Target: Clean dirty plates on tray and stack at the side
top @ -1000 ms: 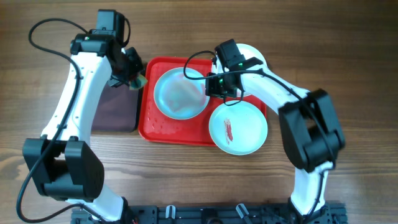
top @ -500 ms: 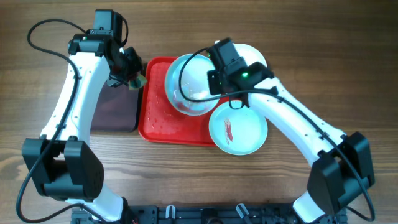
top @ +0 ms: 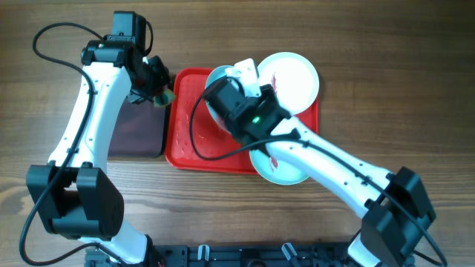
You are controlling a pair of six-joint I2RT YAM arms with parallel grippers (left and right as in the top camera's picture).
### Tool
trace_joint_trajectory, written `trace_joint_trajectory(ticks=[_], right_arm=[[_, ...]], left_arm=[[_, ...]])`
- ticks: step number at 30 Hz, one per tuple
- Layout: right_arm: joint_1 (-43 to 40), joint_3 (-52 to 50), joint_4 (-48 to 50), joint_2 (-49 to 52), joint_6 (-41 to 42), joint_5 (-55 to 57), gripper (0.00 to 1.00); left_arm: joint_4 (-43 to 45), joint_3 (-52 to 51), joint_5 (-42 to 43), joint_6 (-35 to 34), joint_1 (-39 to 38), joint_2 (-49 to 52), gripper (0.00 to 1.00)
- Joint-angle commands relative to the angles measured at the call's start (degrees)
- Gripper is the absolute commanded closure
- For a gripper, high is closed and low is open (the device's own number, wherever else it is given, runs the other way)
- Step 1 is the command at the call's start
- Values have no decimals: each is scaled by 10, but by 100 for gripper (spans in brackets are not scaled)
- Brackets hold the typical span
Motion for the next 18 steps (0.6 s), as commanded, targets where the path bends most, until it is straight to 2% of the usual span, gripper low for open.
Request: trace_joint_trajectory(ticks=[1,4,8,13,18], right_arm=[[31,0,12,-14,-1,190,96],[50,0,28,-14,-11,272,96],[74,0,84,-14,-66,367,96],[85,0,168,-14,-152,382,96],[85,0,195,-14,-184,381,96]], left_arm=[[2,2,9,11,1,-11,96],[2,2,9,11,1,-11,96],[2,2,9,11,1,-11,96],[1,2,9,11,1,-11,96],[1,2,9,11,1,-11,96]])
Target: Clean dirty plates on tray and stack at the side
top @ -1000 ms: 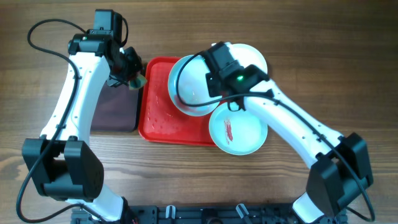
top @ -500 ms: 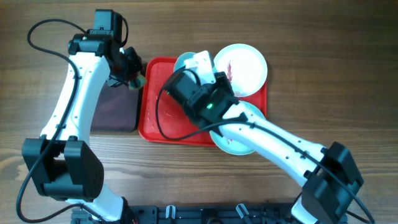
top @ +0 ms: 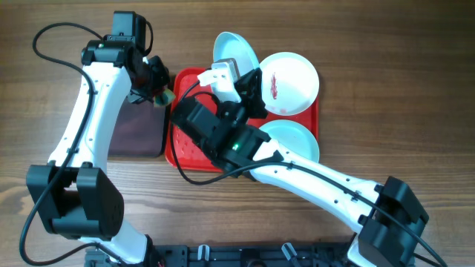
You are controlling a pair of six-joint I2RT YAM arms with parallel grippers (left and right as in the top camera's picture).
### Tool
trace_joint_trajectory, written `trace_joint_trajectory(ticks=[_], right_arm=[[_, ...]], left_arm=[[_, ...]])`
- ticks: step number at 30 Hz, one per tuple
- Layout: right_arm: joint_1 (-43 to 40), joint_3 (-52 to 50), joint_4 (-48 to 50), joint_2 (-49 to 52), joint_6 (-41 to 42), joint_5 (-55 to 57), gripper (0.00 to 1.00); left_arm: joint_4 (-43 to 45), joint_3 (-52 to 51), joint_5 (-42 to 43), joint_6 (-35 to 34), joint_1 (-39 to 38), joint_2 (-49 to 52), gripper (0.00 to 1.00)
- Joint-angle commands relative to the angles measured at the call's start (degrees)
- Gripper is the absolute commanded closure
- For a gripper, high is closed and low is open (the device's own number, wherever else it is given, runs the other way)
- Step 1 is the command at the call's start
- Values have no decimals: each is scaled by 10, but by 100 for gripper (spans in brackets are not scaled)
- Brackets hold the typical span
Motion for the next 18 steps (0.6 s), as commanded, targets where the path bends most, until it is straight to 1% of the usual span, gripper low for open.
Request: trace_joint_trajectory(ticks=[1,3,5,6,9,11,13,16,18], right_arm=[[0,0,1,-14,-54,20,96],[0,0,-24,-14,-60,-46,96],[-3,0,-63,-14,-28,-142,96],[-5,0,-82,-14,-3,-183,96],[-23,0,-145,-12,123,-332,96],[-42,0,-173,-6,197,-401,96],[-63,0,-182,6,243,-468,96],[-96,0,-162,36,258,-582,96],[-109,0,-154,53,279,-608,95]], left_arm=[[1,2,9,11,1,-11,96],[1,2,9,11,1,-11,96],[1,2,9,11,1,-11,96],[1,2,9,11,1,-11,96],[1,2,9,11,1,-11,96],[1,2,9,11,1,-11,96],[1,2,9,11,1,-11,96],[1,2,9,11,1,-11,96],[1,2,9,11,1,-11,96]])
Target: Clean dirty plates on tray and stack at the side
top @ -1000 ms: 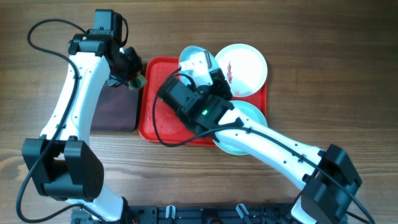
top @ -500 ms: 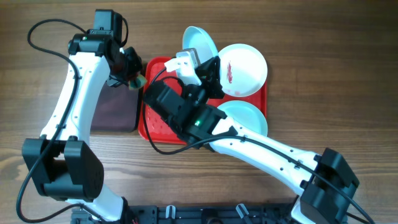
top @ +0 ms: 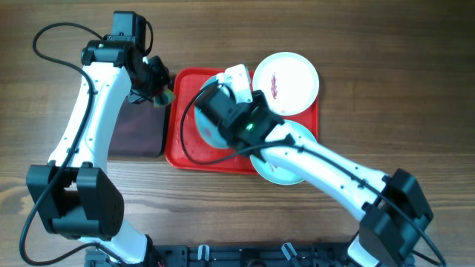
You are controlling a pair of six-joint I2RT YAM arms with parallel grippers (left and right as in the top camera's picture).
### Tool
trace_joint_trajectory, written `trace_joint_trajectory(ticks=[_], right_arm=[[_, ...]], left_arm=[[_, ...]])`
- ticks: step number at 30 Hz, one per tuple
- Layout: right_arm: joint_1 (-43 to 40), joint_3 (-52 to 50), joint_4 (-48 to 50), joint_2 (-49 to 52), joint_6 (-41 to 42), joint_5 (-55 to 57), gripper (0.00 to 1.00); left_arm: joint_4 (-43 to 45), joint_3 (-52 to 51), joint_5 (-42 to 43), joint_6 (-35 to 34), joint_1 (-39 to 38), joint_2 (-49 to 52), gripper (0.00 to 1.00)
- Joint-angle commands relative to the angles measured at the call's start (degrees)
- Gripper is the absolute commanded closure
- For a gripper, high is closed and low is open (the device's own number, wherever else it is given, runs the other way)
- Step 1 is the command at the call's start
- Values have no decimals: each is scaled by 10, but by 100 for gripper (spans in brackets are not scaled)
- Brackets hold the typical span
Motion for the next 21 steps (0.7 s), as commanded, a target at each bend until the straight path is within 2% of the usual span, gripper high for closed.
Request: trace_joint_trajectory(ticks=[1,10,13,15,21], right_arm=[[-31,0,16,53,83,-163,96],[-73,0,22,116,99,-282,93],[-89,0,48,122,51,-325,68],[-104,0,69,127,23,-357,57],[-160,0,122,157,-56,-461,53]], left_arm=[[2,2,9,11,1,-11,96],[2,2,9,11,1,-11,96],[2,2,9,11,1,-11,96],[2,2,9,11,1,-11,96],[2,2,9,11,1,-11,96]])
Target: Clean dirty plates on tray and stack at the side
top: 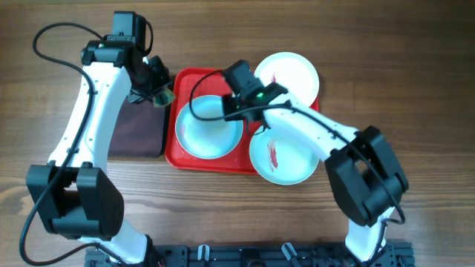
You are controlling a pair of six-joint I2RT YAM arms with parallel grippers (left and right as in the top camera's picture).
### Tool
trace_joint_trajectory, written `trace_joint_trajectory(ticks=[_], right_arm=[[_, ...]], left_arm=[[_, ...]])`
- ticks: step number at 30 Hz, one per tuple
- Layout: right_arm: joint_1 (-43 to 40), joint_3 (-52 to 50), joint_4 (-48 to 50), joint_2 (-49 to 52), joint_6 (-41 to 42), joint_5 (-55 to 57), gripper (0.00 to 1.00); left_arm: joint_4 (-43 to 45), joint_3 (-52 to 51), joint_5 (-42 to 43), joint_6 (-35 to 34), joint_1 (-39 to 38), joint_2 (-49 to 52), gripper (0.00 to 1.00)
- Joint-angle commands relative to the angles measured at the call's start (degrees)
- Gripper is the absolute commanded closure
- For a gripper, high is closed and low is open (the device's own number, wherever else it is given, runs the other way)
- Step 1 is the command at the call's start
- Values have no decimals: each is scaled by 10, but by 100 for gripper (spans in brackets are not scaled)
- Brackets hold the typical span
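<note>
A clean light blue plate (206, 127) lies flat in the left half of the red tray (178, 159). My right gripper (231, 108) sits at that plate's far right rim; its fingers are hidden under the wrist, so the grip cannot be told. A white plate with a red smear (291, 78) rests at the tray's far right corner. A light blue plate with a red smear (280, 154) overhangs the tray's near right edge. My left gripper (162, 89) hovers at the tray's far left corner, shut on a green and yellow sponge (168, 95).
A dark brown mat (137, 133) lies on the wooden table left of the tray, under the left arm. The right arm's cable loops over the tray's middle.
The right arm has swung to the right, so the light blue plate shows fully, flat in the tray's left half. The left arm with the sponge has not moved.
The right gripper first held the light blue plate tilted over the tray's far side. Then the plate stood up beyond the tray's far edge. Then it was low under the gripper in the tray's left half, where it now lies flat. The left arm kept still throughout.
</note>
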Motion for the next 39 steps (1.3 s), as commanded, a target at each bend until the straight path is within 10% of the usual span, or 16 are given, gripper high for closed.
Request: trace_joint_trajectory(ticks=[1,11,23,39], right_arm=[[-40,0,19,37,-81,-94,53],[-48,0,35,59,-134,-104,58],[-45,0,21,93,-37,-121,95],[-49,0,-45,73,172,7,96]], left_arm=[[2,2,8,10,1,-11,96],[2,2,8,10,1,-11,96],[2,2,8,9,1,-11,96],[82,-59,22,-12,-62,37,96]])
